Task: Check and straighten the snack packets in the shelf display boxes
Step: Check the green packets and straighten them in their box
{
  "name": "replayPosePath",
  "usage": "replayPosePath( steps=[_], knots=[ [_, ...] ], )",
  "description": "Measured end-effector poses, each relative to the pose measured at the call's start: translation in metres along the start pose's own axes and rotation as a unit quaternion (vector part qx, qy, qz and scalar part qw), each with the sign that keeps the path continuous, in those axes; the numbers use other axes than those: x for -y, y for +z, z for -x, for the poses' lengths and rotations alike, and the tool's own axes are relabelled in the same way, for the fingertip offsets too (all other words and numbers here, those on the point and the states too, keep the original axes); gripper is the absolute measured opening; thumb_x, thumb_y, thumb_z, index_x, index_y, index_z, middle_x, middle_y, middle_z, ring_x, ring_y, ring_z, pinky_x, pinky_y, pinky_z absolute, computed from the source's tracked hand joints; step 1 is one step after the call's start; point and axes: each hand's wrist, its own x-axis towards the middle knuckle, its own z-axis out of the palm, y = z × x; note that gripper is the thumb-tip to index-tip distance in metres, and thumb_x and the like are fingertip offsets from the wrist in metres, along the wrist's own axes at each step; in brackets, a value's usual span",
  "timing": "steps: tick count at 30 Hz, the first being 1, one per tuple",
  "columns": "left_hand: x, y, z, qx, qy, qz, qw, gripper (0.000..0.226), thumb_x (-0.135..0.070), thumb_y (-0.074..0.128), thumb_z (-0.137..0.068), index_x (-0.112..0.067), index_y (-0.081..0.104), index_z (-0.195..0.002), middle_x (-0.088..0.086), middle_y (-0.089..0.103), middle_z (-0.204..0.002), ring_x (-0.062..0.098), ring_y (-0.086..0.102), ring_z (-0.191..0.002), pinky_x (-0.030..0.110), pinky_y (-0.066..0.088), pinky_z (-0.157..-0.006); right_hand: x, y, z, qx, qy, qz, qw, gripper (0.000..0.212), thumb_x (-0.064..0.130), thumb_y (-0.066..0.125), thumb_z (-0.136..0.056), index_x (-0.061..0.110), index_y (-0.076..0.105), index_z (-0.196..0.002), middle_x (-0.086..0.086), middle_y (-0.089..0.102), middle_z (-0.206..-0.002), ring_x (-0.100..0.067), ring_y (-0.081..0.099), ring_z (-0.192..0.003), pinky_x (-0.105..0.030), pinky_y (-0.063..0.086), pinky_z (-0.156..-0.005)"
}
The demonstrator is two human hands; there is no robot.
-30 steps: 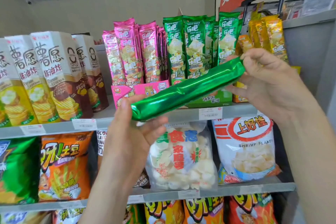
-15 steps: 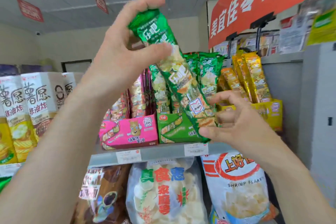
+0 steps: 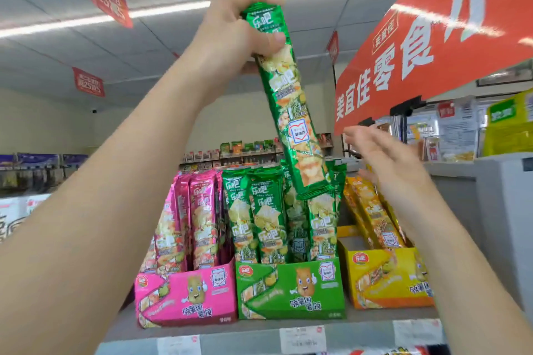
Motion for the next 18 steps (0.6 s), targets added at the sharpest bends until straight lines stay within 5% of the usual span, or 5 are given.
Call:
replayPosePath(
  steps=[5,8,12,16,18],
  knots=[
    [0.023,0.011,-0.012,0.081,-0.016,-0.128,0.988,0.043,0.003,0.070,-0.081,-0.017,0.062,-0.118,0.003,0.068,-0.098,0.018,0.069,-0.089,0.042,0.059,-0.083,-0.020,0.013,-0.030,0.151,0.002,0.198,0.969,0.048,0.036,0.062,-0.092,0.041,0.048,-0.137,0.027,0.044,-0.136,0.007,0.036,-0.125,-0.021,0.028,-0.100],
    [0.037,0.016,-0.012,0.093,-0.020,-0.158,0.983,0.044,0.000,0.072,-0.082,-0.017,0.062,-0.121,0.005,0.069,-0.105,0.019,0.068,-0.096,0.043,0.057,-0.089,-0.032,0.017,-0.035,0.157,-0.012,0.299,0.941,0.046,0.037,0.066,-0.087,0.037,0.055,-0.132,0.018,0.051,-0.138,-0.004,0.042,-0.129,-0.025,0.033,-0.100],
    [0.057,0.025,-0.007,0.131,-0.030,-0.188,0.973,0.045,0.002,0.077,-0.078,-0.007,0.064,-0.119,0.010,0.072,-0.101,0.021,0.069,-0.092,0.042,0.054,-0.093,-0.043,0.012,-0.036,0.136,0.004,0.271,0.953,0.035,0.034,0.071,-0.083,0.038,0.060,-0.115,0.016,0.038,-0.129,-0.006,0.036,-0.127,-0.026,0.027,-0.097],
    [0.078,0.035,0.000,0.162,-0.053,-0.247,0.954,0.036,-0.008,0.083,-0.075,-0.007,0.069,-0.108,0.005,0.073,-0.091,0.015,0.067,-0.082,0.037,0.053,-0.090,-0.045,0.007,-0.041,0.148,-0.005,0.236,0.960,0.031,0.043,0.076,-0.077,0.036,0.059,-0.103,0.028,0.046,-0.106,0.025,0.039,-0.095,-0.003,0.030,-0.081],
    [0.086,0.038,0.002,0.171,-0.063,-0.297,0.938,0.039,-0.021,0.085,-0.074,-0.007,0.069,-0.106,0.008,0.074,-0.098,0.021,0.068,-0.090,0.033,0.051,-0.086,-0.048,0.006,-0.042,0.139,-0.013,0.243,0.960,0.035,0.047,0.076,-0.076,0.034,0.059,-0.105,0.027,0.049,-0.102,0.018,0.042,-0.095,-0.010,0.033,-0.080]
  ],
)
